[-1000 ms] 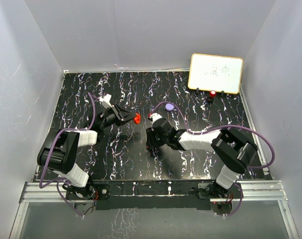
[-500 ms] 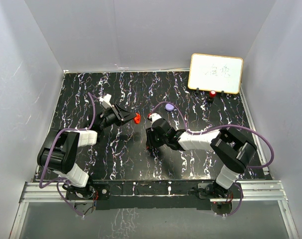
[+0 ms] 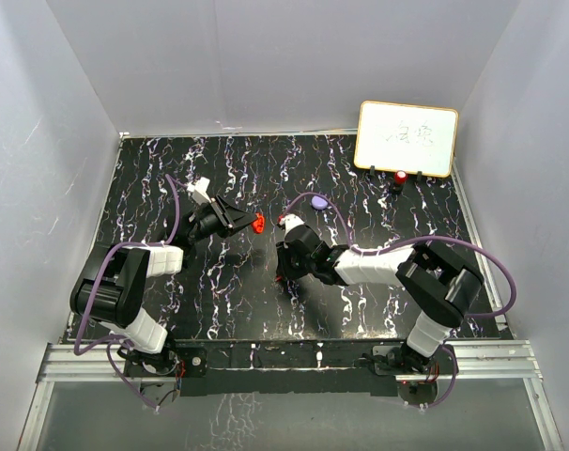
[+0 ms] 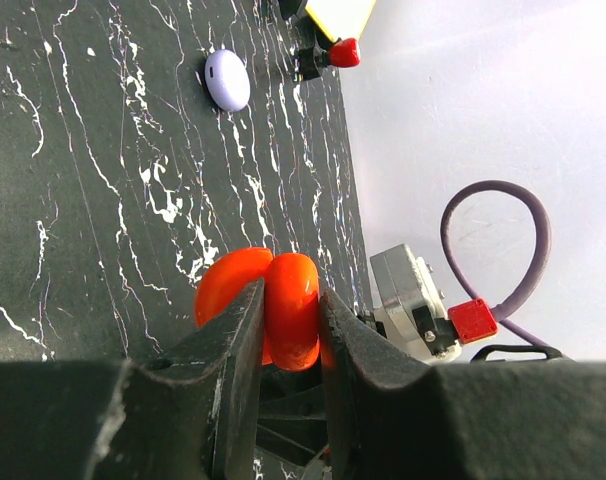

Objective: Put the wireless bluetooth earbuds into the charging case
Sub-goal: Pick up the earbud from the center of the board.

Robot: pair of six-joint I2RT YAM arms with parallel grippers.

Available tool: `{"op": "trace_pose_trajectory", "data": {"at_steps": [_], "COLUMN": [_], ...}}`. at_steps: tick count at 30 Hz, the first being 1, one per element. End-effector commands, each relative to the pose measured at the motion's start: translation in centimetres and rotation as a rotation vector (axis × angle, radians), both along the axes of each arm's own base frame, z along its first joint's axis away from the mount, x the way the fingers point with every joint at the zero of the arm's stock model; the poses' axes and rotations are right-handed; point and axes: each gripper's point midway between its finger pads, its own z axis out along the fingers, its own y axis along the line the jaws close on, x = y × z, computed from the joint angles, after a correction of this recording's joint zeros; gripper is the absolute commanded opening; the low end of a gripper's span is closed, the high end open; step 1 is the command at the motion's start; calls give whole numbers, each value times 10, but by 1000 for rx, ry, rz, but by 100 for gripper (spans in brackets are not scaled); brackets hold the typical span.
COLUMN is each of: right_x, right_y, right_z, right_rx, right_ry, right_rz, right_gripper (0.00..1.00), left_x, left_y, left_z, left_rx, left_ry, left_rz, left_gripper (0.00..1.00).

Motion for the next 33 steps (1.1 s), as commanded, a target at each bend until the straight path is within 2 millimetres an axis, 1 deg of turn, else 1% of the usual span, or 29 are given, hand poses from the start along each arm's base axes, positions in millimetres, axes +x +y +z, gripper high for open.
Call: {"op": "trace_pose_trajectory", "data": {"at_steps": [1, 6, 13, 17, 19, 23, 27, 30, 31, 33], "right_x": [12, 27, 54, 67, 72, 79, 80, 80, 79, 80], "right_y": [7, 10, 3, -1, -2, -2, -3, -5, -7, -7], "right_z": [16, 44, 87, 103, 105, 103, 91, 78, 71, 68], "right_rx": [8, 32, 24, 13, -4, -46, -96, -150, -179, -198], "right_ry": [-62, -146, -292, -351, -362, -356, -325, -292, -275, -263], "right_rz": [-15, -34, -116, -169, -186, -202, -203, -207, -204, -206], "right_gripper": [12, 10, 8, 6, 6, 5, 5, 5, 5, 5], "left_x": [1, 1, 2, 2, 2, 1, 1, 1, 1, 1], "left_y": [1, 0, 0, -1, 0, 0, 0, 0, 0, 0], "left_z": [6, 6, 5, 6, 6, 5, 5, 6, 5, 5], "left_rx": [-14, -16, -25, -30, -30, -30, -30, -29, -29, -26], "left_ry": [-26, -26, -13, -12, -13, -11, -11, -9, -8, -3], "left_rz": [-9, -11, -8, -12, -10, -9, -11, -10, -10, -10], "left_gripper": [0, 0, 0, 0, 0, 0, 0, 0, 0, 0]}}
